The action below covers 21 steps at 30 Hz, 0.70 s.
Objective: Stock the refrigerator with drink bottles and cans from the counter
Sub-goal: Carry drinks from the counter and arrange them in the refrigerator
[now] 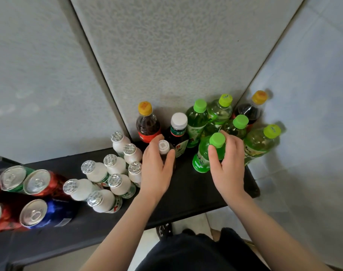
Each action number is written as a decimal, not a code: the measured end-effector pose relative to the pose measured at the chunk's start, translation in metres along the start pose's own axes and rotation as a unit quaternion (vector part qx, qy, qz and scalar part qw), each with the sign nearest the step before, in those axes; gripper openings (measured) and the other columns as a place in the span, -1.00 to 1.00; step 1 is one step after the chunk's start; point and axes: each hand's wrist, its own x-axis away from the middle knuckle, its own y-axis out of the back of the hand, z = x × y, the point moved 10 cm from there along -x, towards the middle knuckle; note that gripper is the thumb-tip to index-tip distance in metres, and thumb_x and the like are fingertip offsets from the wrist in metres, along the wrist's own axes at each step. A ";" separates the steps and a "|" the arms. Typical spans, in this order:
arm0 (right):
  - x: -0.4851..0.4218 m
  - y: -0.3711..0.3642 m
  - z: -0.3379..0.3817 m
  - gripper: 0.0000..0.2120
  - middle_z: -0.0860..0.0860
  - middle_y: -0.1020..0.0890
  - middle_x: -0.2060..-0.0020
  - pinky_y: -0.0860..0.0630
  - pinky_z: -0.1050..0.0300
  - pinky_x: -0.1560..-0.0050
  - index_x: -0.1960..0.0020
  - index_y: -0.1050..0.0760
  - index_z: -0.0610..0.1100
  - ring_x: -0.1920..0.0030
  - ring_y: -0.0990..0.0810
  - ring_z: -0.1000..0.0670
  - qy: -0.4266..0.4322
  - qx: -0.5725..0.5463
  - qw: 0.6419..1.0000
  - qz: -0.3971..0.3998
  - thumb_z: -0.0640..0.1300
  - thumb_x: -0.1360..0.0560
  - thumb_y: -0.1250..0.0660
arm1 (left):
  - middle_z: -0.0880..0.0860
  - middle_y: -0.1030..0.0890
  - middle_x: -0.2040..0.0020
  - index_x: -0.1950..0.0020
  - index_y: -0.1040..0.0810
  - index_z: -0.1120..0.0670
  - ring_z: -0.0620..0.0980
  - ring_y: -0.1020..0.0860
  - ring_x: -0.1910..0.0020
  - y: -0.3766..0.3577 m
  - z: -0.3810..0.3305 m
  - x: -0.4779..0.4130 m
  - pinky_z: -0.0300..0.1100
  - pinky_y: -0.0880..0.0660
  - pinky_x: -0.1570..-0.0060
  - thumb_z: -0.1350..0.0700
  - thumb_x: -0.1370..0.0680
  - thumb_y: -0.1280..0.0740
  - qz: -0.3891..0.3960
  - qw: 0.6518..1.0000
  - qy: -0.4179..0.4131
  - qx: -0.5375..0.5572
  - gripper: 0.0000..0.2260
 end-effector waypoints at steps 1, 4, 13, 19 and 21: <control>0.000 0.000 0.000 -0.60 -0.14 -0.46 -0.11 -0.25 0.38 -0.14 -0.25 -0.45 -0.27 -0.13 -0.44 -0.02 0.004 0.005 1.000 -0.005 -0.03 -0.53 -0.28 | 0.00 -0.52 -0.18 -0.35 -0.36 0.07 -0.01 -0.45 -0.20 -0.001 0.001 -0.001 -0.18 -0.34 -0.21 0.11 -0.57 -0.29 -0.002 1.000 -0.001 0.004 -0.65; 0.001 -0.002 0.000 -0.57 -0.16 -0.44 -0.08 -0.21 0.48 -0.08 -0.16 -0.47 -0.30 -0.07 -0.35 0.13 0.017 0.006 1.000 -0.015 0.05 -0.52 -0.21 | 0.00 -0.52 -0.14 -0.31 -0.40 0.07 0.00 -0.45 -0.16 -0.001 0.005 -0.002 -0.12 -0.36 -0.20 0.10 -0.58 -0.28 -0.017 1.000 -0.004 0.015 -0.69; 0.008 -0.017 -0.012 -0.60 0.05 -0.49 -0.09 -0.31 0.43 -0.21 -0.28 -0.39 -0.21 -0.13 -0.45 0.14 0.016 -0.087 0.996 0.014 0.02 -0.56 -0.15 | -0.13 -0.47 -0.06 -0.19 -0.40 -0.07 -0.15 -0.44 -0.10 -0.004 0.012 0.007 -0.36 -0.33 -0.16 0.00 -0.56 -0.21 -0.054 0.995 0.013 0.079 -0.79; 0.008 -0.011 -0.016 -0.69 0.17 -0.50 0.01 -0.33 0.50 -0.10 -0.21 -0.41 -0.09 -0.02 -0.46 0.28 -0.009 -0.115 0.993 0.000 0.05 -0.56 -0.13 | -0.13 -0.54 0.04 -0.11 -0.48 0.01 -0.22 -0.52 0.01 0.002 0.011 0.017 -0.40 -0.40 0.00 -0.03 -0.54 -0.21 -0.051 0.989 0.034 0.136 -0.80; 0.010 -0.005 -0.019 -0.77 0.24 -0.50 0.05 -0.33 0.52 -0.02 -0.16 -0.37 0.02 0.01 -0.47 0.32 -0.027 -0.140 0.990 -0.010 0.07 -0.55 -0.12 | -0.13 -0.56 0.02 -0.12 -0.51 0.07 -0.25 -0.52 0.00 0.007 0.004 0.027 -0.46 -0.39 0.03 -0.08 -0.53 -0.19 -0.062 0.985 0.033 0.157 -0.70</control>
